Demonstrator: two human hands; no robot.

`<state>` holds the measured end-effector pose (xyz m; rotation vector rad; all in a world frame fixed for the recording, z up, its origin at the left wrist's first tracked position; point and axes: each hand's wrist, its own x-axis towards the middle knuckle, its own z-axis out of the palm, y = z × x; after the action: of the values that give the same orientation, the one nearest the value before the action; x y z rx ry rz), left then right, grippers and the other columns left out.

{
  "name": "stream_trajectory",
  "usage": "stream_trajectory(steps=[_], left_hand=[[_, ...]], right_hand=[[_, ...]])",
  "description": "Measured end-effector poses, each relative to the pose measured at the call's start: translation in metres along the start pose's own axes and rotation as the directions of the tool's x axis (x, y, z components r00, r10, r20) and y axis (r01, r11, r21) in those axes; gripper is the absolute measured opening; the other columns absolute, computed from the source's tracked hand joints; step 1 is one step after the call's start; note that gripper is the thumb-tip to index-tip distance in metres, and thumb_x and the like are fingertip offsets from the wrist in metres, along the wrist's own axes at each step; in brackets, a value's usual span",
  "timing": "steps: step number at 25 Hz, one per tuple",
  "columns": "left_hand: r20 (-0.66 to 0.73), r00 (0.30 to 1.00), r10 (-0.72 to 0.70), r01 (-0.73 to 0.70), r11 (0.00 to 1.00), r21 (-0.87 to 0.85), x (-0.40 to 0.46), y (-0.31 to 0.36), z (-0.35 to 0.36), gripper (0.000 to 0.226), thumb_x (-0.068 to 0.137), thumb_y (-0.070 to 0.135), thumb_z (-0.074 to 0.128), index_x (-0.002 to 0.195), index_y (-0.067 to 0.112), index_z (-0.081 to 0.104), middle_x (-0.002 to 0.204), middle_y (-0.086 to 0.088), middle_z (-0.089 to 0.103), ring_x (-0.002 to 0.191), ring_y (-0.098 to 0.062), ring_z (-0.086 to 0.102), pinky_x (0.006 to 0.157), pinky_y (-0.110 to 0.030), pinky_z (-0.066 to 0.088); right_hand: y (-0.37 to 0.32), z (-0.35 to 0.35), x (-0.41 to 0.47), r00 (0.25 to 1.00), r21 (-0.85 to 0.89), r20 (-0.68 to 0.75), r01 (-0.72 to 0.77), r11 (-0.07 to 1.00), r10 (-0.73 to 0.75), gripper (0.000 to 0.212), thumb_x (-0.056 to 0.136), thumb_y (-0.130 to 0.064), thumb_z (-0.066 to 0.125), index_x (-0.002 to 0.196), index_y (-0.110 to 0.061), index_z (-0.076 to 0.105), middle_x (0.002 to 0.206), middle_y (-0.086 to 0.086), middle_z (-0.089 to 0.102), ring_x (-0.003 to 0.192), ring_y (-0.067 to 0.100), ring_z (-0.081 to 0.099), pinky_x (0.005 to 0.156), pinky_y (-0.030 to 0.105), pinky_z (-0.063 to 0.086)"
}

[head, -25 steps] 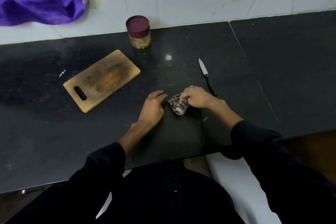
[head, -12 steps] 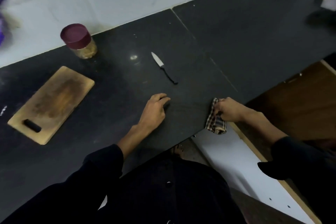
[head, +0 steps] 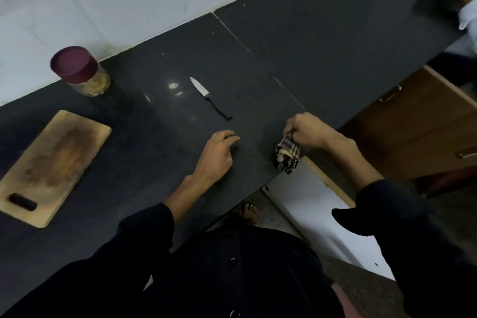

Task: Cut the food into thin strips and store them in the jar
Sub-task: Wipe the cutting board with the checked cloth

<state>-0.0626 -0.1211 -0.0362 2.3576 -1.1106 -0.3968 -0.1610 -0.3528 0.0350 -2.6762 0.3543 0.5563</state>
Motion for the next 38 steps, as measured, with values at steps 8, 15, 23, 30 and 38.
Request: stream_trajectory(steps=[8, 15, 23, 30, 38], left_hand=[[-0.182, 0.961, -0.21, 0.209, 0.978, -0.025, -0.018, -0.04, -0.043, 0.044, 0.086, -0.007, 0.046, 0.127, 0.005, 0.058, 0.137, -0.011, 0.048, 0.129, -0.026, 0.04, 0.11, -0.032, 0.029], [-0.348, 0.864, -0.363, 0.377, 0.926, -0.032, -0.027, -0.076, -0.084, 0.047, 0.085, -0.008, 0.047, 0.128, 0.008, 0.057, 0.138, -0.012, 0.047, 0.126, -0.028, 0.043, 0.106, -0.035, 0.036], [-0.364, 0.827, -0.429, 0.451, 0.892, -0.025, 0.026, -0.099, -0.109, 0.051, 0.086, -0.006, 0.047, 0.135, 0.008, 0.049, 0.142, -0.013, 0.04, 0.131, -0.028, 0.037, 0.11, -0.035, 0.033], [-0.306, 0.82, -0.485, 0.511, 0.859, 0.008, 0.094, -0.128, -0.136, 0.058, 0.084, -0.004, 0.048, 0.14, 0.009, 0.042, 0.147, -0.017, 0.032, 0.136, -0.032, 0.029, 0.111, -0.045, 0.03], [-0.324, 0.815, -0.481, 0.511, 0.859, 0.011, 0.138, -0.159, -0.143, 0.054, 0.087, -0.003, 0.049, 0.139, 0.011, 0.043, 0.148, -0.015, 0.032, 0.139, -0.028, 0.025, 0.114, -0.044, 0.028]], right_hand=[[-0.073, -0.007, 0.068, 0.984, 0.314, -0.06, 0.178, 0.932, -0.168, 0.037, 0.087, 0.008, 0.048, 0.098, -0.014, 0.076, 0.097, -0.004, 0.069, 0.095, 0.011, 0.061, 0.073, 0.016, 0.042], [-0.118, -0.013, 0.141, 0.988, 0.583, -0.073, 0.151, 0.798, -0.133, 0.022, 0.09, -0.007, 0.061, 0.111, -0.013, 0.063, 0.11, 0.005, 0.068, 0.102, 0.021, 0.064, 0.092, 0.036, 0.05], [-0.133, -0.03, 0.214, 0.992, 0.875, -0.123, 0.09, 0.476, 0.038, 0.018, 0.091, -0.004, 0.062, 0.108, -0.009, 0.067, 0.111, 0.013, 0.07, 0.104, 0.03, 0.067, 0.093, 0.044, 0.054], [-0.158, -0.064, 0.305, 0.988, 0.962, -0.023, -0.02, 0.272, 0.153, 0.027, 0.094, 0.003, 0.054, 0.119, -0.002, 0.06, 0.121, 0.019, 0.064, 0.108, 0.032, 0.063, 0.096, 0.044, 0.052], [-0.172, -0.067, 0.377, 0.991, 0.802, -0.048, -0.035, 0.597, 0.121, 0.024, 0.089, 0.0, 0.043, 0.1, -0.005, 0.064, 0.106, 0.018, 0.067, 0.091, 0.026, 0.063, 0.08, 0.039, 0.053]])
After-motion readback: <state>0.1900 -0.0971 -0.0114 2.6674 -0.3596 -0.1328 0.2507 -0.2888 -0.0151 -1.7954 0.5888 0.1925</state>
